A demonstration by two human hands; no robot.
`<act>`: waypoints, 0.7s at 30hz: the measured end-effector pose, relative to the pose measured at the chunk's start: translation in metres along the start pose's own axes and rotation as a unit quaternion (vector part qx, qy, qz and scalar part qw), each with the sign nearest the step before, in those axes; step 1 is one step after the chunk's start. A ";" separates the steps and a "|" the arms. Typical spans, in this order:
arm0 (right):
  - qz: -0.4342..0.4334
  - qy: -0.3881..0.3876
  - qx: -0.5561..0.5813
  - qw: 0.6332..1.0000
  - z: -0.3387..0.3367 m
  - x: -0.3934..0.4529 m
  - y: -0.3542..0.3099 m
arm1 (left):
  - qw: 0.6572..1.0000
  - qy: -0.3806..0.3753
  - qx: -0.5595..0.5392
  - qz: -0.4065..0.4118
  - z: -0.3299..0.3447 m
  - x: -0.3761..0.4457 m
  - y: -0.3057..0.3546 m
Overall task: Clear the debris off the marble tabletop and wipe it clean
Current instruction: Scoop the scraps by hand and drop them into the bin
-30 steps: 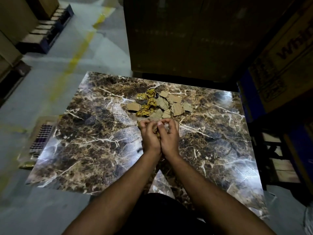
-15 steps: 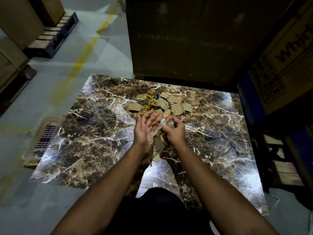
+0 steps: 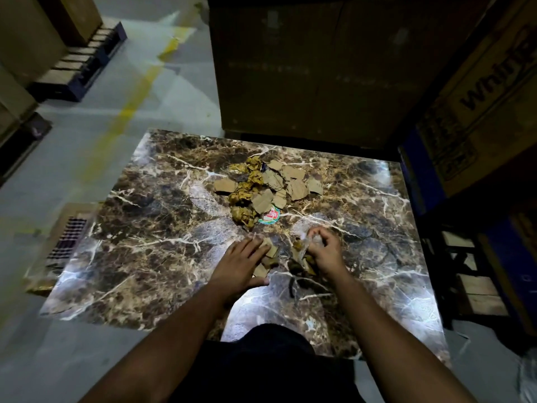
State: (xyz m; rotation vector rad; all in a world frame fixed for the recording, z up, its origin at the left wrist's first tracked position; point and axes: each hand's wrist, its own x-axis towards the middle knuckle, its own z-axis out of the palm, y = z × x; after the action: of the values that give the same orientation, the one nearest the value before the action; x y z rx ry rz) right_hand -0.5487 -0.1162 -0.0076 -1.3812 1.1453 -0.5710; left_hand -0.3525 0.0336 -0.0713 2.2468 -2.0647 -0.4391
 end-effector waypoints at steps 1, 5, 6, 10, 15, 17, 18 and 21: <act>0.002 -0.003 0.001 1.000 -0.001 -0.002 0.003 | 1.000 0.015 0.009 0.007 -0.002 -0.002 0.002; 0.020 0.000 0.006 1.000 -0.006 -0.005 0.014 | 0.996 0.078 0.005 0.046 0.005 -0.004 0.004; 0.034 0.009 0.007 0.999 -0.007 -0.007 0.016 | 0.995 0.081 0.007 0.059 0.006 -0.003 0.003; 0.033 0.015 -0.001 0.999 -0.009 -0.014 0.018 | 0.993 0.075 0.012 0.091 -0.001 0.009 0.007; 0.019 0.020 -0.014 1.000 -0.007 -0.018 0.017 | 0.990 0.053 0.045 0.122 -0.014 0.023 0.009; 0.021 0.017 -0.009 1.000 -0.007 -0.019 0.014 | 0.988 0.052 0.065 0.127 -0.015 0.022 0.010; 0.023 0.015 -0.003 1.000 -0.007 -0.020 0.012 | 0.988 0.053 0.075 0.128 -0.015 0.022 0.011; 0.028 0.015 0.011 0.999 -0.007 -0.018 0.006 | 0.988 0.051 0.081 0.121 -0.015 0.020 0.014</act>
State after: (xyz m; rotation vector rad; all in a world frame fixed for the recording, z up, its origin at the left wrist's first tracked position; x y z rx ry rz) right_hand -0.5640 -0.1024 -0.0069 -1.3231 1.1940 -0.5640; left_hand -0.3609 0.0107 -0.0566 2.0099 -2.3560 -0.1419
